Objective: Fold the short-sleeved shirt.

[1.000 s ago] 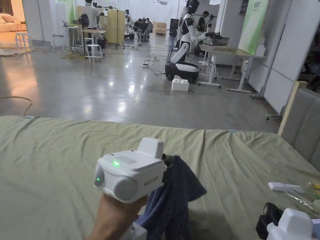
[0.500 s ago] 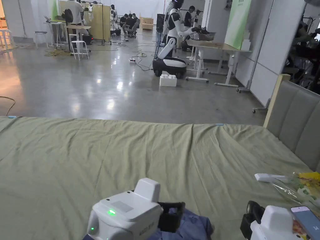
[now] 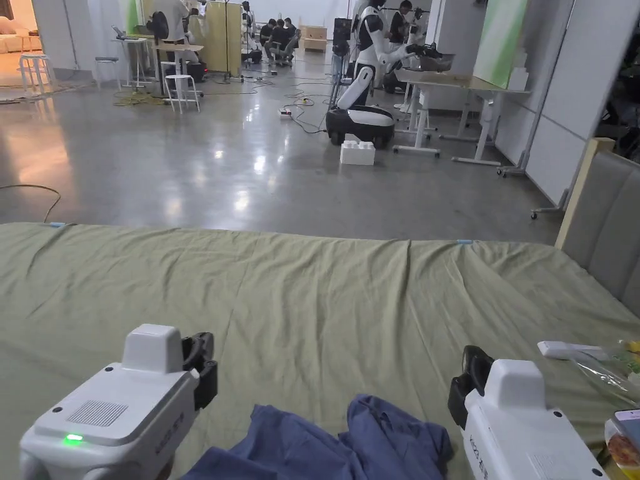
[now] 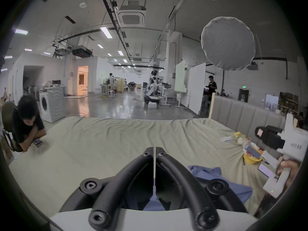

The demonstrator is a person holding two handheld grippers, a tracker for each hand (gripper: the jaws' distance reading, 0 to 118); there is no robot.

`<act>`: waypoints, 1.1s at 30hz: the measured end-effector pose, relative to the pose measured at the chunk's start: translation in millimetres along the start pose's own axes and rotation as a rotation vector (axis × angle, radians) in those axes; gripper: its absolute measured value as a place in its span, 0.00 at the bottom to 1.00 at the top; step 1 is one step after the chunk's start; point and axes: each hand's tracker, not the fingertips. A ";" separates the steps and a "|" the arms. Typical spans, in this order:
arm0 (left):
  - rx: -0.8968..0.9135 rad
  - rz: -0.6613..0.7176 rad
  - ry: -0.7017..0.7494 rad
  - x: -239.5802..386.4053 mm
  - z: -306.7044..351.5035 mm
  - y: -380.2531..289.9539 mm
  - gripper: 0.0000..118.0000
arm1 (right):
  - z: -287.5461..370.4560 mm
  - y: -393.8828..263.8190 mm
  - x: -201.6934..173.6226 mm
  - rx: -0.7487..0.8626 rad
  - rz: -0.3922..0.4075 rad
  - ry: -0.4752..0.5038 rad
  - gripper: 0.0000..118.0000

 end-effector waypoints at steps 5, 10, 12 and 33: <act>-0.002 -0.022 0.117 -15.6 9.0 -18.4 0.00 | 1.9 -0.9 -12.6 0.013 -0.006 -0.010 0.02; -0.129 0.083 0.112 -39.1 -2.7 -36.0 0.00 | -1.0 -2.0 -14.6 -0.009 -0.009 0.010 0.02; -0.264 0.138 0.101 -50.2 -15.3 -48.9 0.00 | -1.4 -4.3 -14.4 -0.016 -0.001 0.014 0.02; -0.822 0.065 0.157 -61.4 -82.2 -173.9 0.46 | -5.3 -45.0 -5.3 -0.161 -0.001 0.011 0.02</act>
